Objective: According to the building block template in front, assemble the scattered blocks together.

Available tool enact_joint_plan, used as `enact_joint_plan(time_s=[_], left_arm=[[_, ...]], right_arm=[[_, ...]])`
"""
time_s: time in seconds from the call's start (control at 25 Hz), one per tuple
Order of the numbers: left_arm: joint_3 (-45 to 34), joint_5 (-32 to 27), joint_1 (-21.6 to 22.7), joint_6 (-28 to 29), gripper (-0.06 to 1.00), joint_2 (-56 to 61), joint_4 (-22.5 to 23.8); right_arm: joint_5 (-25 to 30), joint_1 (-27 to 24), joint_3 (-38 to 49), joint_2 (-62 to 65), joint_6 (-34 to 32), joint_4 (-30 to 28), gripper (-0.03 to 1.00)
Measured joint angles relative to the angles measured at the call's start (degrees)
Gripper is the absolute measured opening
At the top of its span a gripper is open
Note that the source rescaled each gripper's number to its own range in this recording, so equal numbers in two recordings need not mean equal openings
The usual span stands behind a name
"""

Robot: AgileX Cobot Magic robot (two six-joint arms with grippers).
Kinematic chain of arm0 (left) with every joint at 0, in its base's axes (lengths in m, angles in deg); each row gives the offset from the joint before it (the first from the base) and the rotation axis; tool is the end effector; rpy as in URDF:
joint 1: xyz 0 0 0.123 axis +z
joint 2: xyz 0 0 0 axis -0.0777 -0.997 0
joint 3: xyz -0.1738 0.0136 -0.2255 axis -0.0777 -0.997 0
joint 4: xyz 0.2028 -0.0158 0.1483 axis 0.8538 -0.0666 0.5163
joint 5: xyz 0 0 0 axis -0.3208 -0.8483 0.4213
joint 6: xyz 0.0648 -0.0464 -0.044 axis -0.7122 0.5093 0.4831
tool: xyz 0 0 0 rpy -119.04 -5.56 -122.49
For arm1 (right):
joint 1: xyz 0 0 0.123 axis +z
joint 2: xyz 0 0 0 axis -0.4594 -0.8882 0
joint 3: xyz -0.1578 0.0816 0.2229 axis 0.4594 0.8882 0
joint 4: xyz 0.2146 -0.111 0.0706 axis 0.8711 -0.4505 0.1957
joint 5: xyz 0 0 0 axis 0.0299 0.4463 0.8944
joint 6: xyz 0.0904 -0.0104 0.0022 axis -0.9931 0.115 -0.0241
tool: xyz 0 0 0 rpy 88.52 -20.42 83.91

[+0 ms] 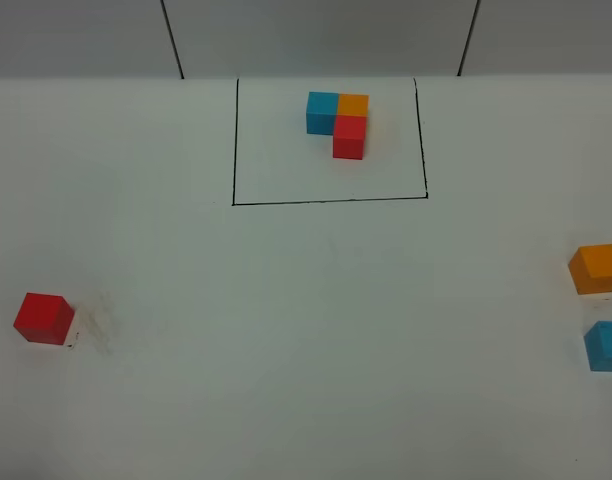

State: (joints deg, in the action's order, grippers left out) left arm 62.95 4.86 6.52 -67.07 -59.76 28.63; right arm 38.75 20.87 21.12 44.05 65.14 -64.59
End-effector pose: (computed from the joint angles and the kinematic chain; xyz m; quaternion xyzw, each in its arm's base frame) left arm -0.0072 -0.0014 0.2770 -0.0189 0.8558 -0.0003 0.5169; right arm -0.0066 0.0024 0.2769 -0.0876 0.8498 -0.1008 0.5099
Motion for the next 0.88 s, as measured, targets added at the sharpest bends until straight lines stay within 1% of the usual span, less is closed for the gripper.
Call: enact_joint_plan(time_s=[0.32,0.4,0.48,0.56,0.64,0.72,0.8,0.88], left_arm=[[0.00,0.00,0.00,0.00,0.01,0.00,0.83],[0.00,0.00,0.00,0.00,0.03,0.00,0.83],[0.00,0.00,0.00,-0.53,0.09,0.00,1.45],[0.00,0.00,0.00,-0.53,0.21,0.00,2.46],[0.00,0.00,0.00,-0.53,0.37,0.00,3.74],[0.00,0.00,0.00,-0.53,0.58,0.00,5.34],[0.00,0.00,0.00,-0.53,0.76,0.00,6.14],[0.00,0.00,0.00,-0.53,0.91,0.00,6.59]], right_arm=[[0.00,0.00,0.00,0.00,0.00,0.00,0.00],[0.00,0.00,0.00,0.00,0.00,0.00,0.00],[0.00,0.00,0.00,0.00,0.00,0.00,0.00],[0.00,0.00,0.00,0.00,0.00,0.00,0.00],[0.00,0.00,0.00,0.00,0.00,0.00,0.00],[0.00,0.00,0.00,0.00,0.00,0.00,0.00],[0.00,0.00,0.00,0.00,0.00,0.00,0.00],[0.00,0.00,0.00,0.00,0.00,0.00,0.00]])
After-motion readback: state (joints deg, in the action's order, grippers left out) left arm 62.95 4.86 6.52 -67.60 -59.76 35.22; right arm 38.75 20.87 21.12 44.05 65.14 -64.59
